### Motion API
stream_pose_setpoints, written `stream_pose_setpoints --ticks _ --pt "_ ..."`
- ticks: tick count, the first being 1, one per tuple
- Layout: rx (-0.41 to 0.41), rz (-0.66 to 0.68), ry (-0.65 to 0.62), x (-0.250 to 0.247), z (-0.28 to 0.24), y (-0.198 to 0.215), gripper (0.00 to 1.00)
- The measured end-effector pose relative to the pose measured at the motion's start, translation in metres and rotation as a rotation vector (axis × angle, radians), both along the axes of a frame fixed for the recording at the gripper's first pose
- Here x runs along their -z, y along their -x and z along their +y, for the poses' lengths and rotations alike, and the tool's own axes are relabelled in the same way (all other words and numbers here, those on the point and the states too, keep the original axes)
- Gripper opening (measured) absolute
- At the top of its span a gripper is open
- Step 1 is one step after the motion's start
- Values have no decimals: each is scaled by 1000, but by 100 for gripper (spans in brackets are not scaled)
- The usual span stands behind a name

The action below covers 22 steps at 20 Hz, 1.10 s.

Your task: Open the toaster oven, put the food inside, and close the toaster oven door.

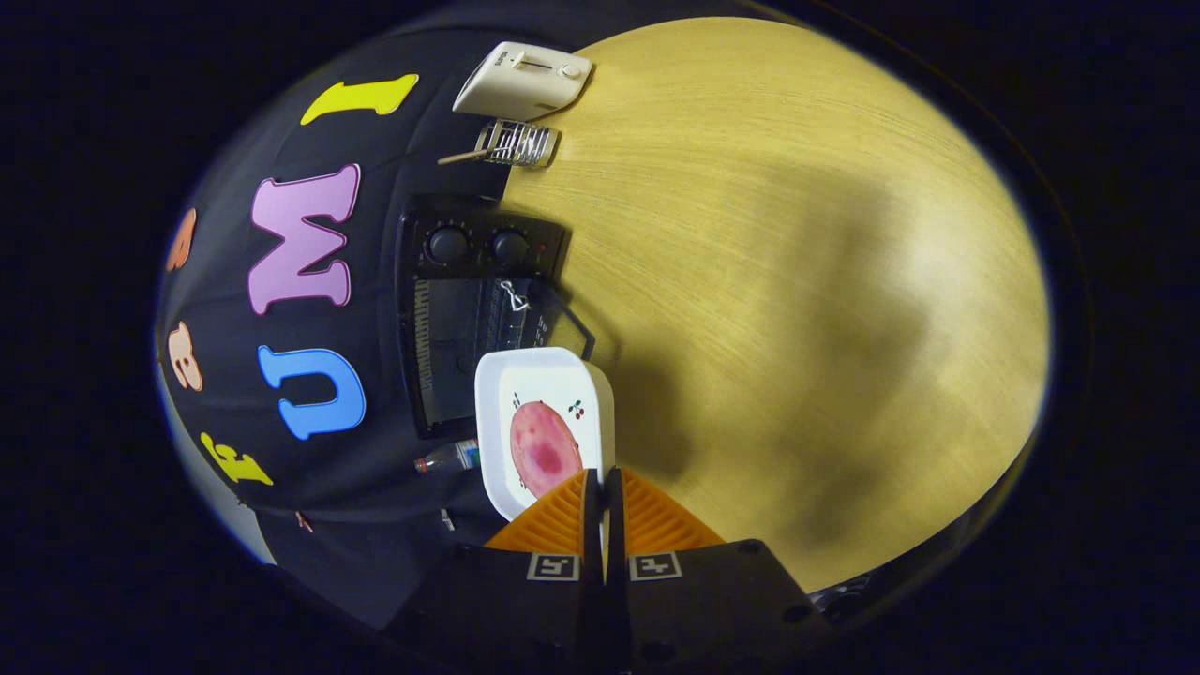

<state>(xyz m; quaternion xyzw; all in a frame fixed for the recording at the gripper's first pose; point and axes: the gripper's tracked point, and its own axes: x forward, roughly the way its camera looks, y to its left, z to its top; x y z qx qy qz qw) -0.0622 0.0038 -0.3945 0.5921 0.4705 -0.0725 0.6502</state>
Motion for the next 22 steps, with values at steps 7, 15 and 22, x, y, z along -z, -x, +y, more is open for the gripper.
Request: stream_pose_setpoints --ticks 7,15,22 --pt "210 27 50 4 67 -70 5" --pt "433 16 82 20 95 -146 5" --pt "555 16 84 37 105 -203 5"
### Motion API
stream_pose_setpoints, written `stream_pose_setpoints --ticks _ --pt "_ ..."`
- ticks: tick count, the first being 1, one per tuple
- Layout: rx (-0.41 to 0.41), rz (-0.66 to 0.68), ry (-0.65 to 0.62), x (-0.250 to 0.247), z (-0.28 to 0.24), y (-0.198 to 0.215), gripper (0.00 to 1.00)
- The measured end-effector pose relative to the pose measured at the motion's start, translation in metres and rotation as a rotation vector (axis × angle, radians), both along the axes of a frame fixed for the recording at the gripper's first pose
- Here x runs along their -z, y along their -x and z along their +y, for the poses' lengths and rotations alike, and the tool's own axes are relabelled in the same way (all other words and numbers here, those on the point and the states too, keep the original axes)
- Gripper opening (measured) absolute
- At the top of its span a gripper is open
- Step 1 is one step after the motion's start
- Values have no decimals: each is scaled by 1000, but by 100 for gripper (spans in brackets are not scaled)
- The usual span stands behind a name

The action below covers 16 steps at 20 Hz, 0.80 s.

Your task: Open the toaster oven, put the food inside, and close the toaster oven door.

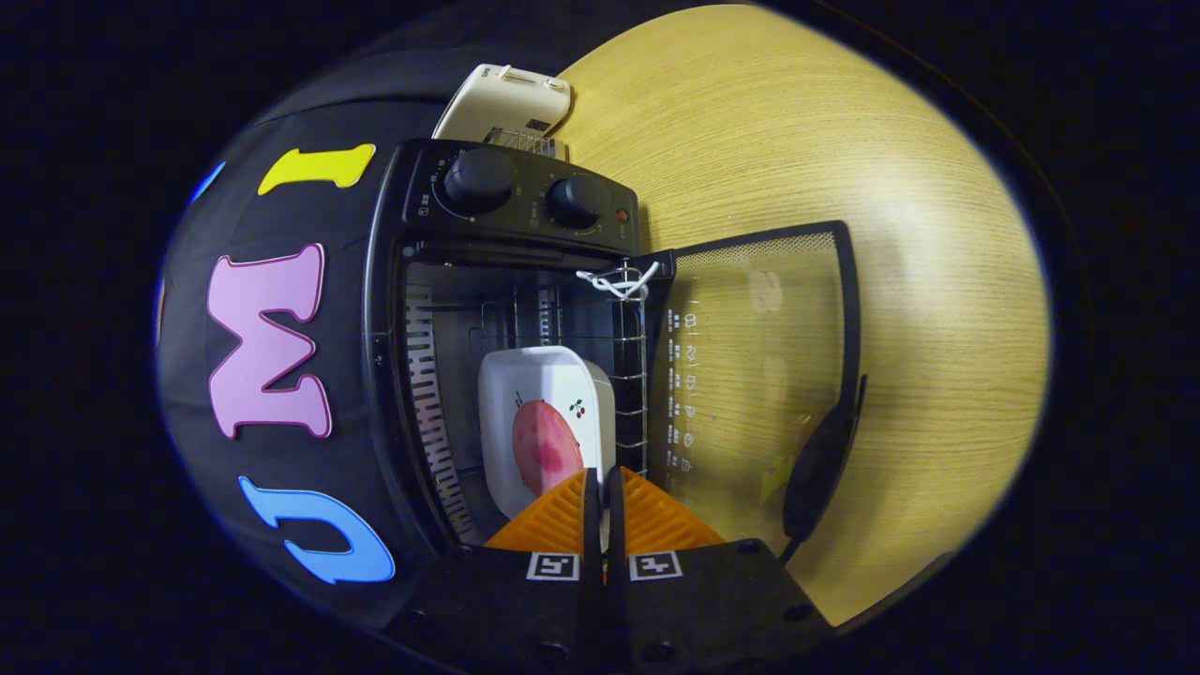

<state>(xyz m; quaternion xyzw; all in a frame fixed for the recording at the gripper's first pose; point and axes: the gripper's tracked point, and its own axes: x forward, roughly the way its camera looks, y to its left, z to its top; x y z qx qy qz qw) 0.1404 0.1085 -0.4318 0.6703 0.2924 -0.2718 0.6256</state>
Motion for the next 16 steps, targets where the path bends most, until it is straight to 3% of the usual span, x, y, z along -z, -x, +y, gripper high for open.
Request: stream_pose_setpoints --ticks 5,11,12,14,16 --pt "48 -10 23 11 -5 -30 5" --pt "126 -44 -35 13 -4 -57 6" --pt "119 -35 -38 15 -4 -55 12" --pt "107 -52 -54 11 0 -54 13" --pt "83 -66 -54 5 3 -52 33"
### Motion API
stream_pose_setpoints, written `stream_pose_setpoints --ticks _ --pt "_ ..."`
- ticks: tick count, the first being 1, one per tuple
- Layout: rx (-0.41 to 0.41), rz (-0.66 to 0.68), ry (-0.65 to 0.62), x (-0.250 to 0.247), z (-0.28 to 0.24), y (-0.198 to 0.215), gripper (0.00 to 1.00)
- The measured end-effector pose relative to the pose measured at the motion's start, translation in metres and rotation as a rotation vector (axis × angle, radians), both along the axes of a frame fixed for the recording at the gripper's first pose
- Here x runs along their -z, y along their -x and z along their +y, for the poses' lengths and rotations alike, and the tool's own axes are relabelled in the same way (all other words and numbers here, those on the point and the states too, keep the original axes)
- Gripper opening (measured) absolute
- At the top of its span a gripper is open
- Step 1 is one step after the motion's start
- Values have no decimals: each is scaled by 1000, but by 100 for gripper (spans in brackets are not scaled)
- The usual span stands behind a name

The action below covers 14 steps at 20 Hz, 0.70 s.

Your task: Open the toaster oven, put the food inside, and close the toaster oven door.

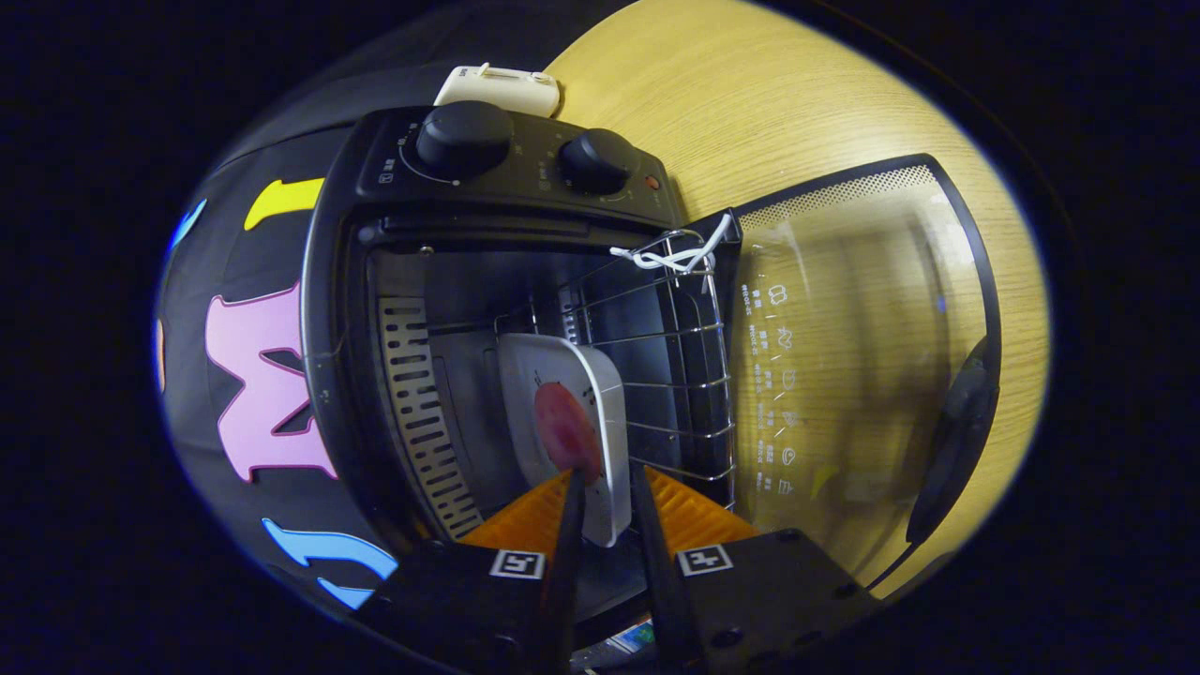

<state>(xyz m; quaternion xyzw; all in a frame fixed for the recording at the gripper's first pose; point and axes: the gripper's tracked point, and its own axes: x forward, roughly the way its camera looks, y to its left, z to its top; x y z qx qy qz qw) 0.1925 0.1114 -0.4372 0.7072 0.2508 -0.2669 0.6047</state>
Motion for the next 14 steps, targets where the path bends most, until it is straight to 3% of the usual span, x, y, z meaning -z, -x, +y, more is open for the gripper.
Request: stream_pose_setpoints --ticks 2,5,7,8,11,14 --pt "-39 -5 22 -5 1 7 57" --pt "-115 -28 41 -16 5 22 76" --pt "-154 -30 38 -26 3 39 94" --pt "-181 -55 32 -31 10 41 99" --pt "-275 -137 89 -59 12 60 98" --pt "-450 -214 202 -79 23 91 98"
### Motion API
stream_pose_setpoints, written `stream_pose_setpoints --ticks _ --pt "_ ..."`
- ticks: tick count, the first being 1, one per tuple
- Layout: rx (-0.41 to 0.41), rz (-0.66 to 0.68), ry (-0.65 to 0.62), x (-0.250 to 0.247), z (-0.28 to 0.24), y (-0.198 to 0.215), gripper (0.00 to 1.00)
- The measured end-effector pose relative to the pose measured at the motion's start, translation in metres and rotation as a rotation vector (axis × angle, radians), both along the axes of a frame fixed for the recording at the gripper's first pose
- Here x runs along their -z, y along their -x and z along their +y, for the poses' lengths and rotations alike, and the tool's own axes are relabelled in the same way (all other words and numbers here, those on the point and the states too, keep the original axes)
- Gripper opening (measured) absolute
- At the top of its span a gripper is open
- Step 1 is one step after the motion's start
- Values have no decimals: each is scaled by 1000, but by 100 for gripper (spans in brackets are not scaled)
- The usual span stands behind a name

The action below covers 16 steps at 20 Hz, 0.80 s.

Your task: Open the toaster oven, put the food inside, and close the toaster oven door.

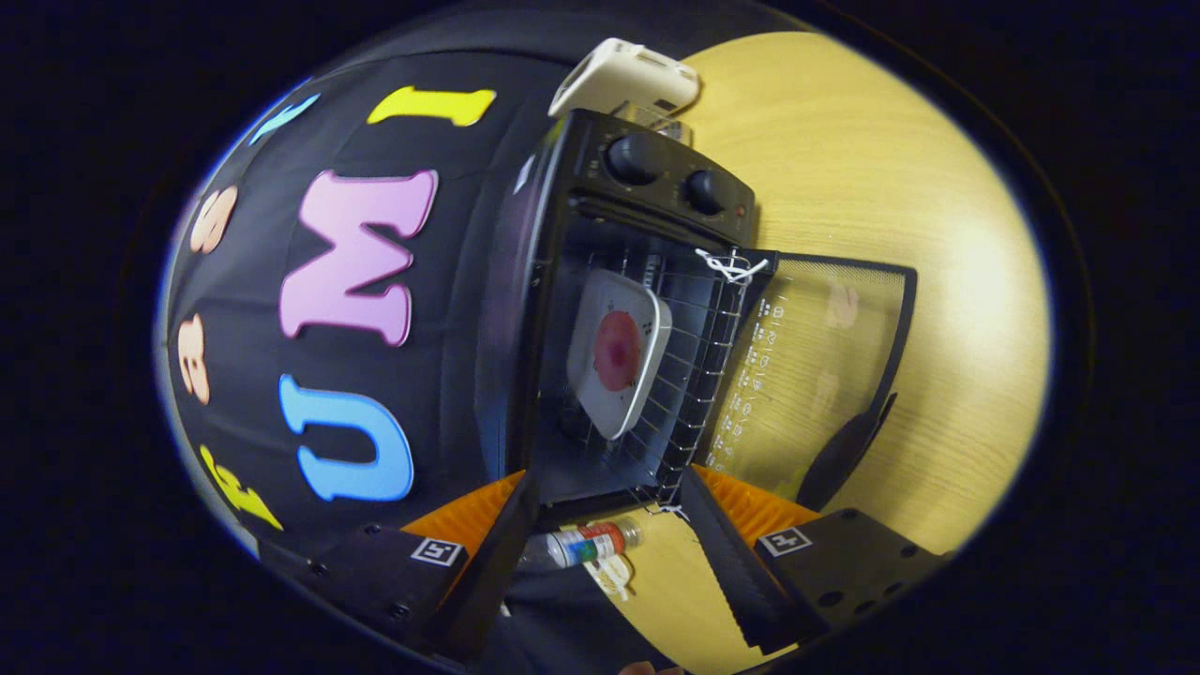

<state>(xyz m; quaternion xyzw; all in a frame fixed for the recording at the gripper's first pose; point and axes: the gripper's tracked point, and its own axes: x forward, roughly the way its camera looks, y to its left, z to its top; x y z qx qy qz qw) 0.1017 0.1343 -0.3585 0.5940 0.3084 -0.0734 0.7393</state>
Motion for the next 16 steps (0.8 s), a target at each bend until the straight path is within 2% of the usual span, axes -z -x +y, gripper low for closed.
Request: stream_pose_setpoints --ticks 4,7,10,13,16 --pt "-216 -98 208 -8 4 45 98" --pt "-410 -149 500 5 -3 71 98" --pt "-599 -120 778 19 -9 102 99" --pt "-692 -62 928 39 -13 118 99" --pt "-736 28 963 64 -17 133 99"
